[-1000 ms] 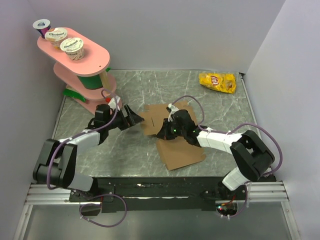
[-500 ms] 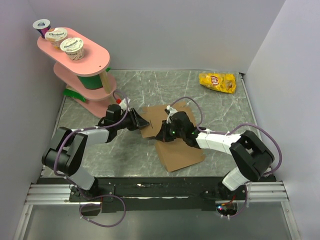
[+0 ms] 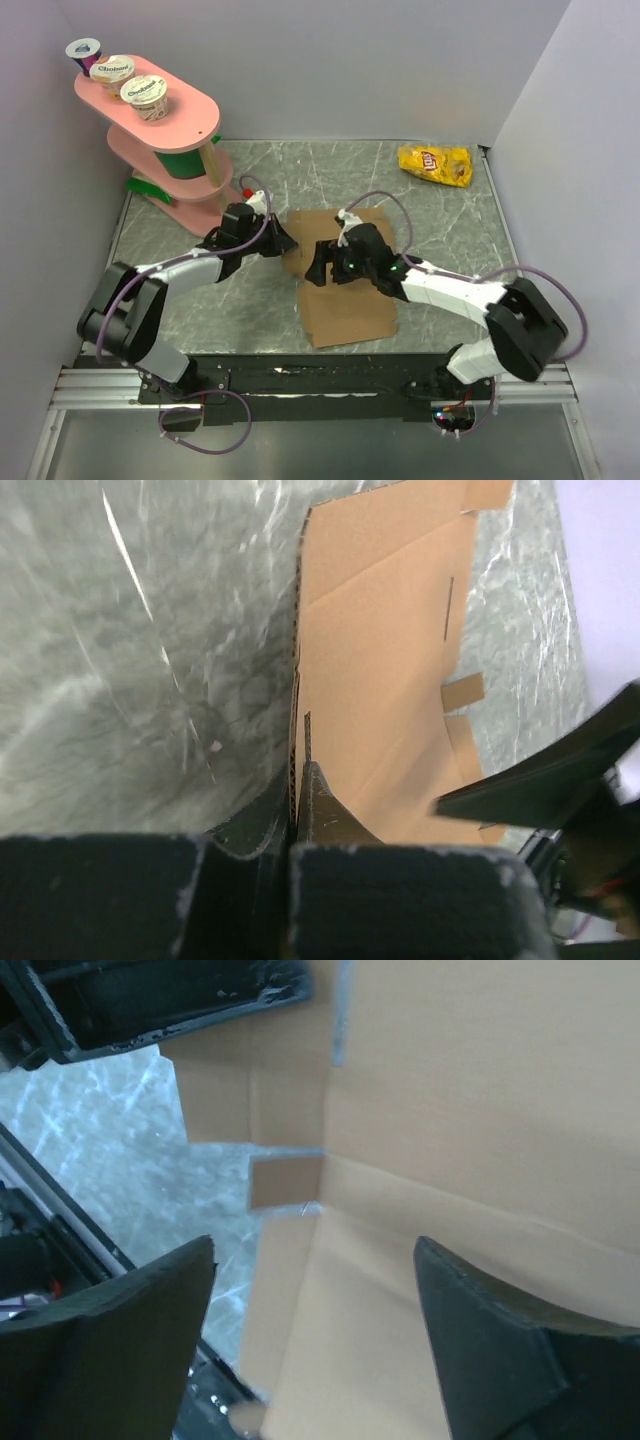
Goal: Fold the paper box
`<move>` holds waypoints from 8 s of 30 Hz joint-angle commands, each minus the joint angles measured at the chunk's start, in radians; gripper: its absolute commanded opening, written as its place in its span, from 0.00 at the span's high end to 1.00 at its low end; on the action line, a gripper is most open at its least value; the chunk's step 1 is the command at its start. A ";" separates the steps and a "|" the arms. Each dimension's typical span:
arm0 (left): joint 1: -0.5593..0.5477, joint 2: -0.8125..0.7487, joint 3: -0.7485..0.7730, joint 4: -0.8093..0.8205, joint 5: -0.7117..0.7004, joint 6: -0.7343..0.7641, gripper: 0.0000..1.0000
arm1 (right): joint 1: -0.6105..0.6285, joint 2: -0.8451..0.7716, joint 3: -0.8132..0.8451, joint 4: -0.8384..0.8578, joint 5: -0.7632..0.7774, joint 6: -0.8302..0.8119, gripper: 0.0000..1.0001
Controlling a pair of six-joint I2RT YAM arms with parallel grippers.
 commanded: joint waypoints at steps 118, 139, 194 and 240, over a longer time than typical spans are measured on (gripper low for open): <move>-0.685 -0.408 -0.239 0.085 -1.006 0.531 0.99 | 0.117 -0.118 0.293 -0.382 0.381 0.506 0.74; -0.685 -0.528 -0.294 0.089 -0.897 0.546 0.99 | 0.104 -0.185 0.122 -0.175 0.484 0.207 0.81; -0.455 -0.336 -0.349 0.399 -0.609 0.477 0.99 | 0.162 -0.286 -0.082 0.006 0.439 -0.870 0.96; -0.251 -0.350 -0.519 0.180 -0.454 -0.020 0.50 | 0.452 0.045 -0.082 0.544 1.015 -1.372 1.00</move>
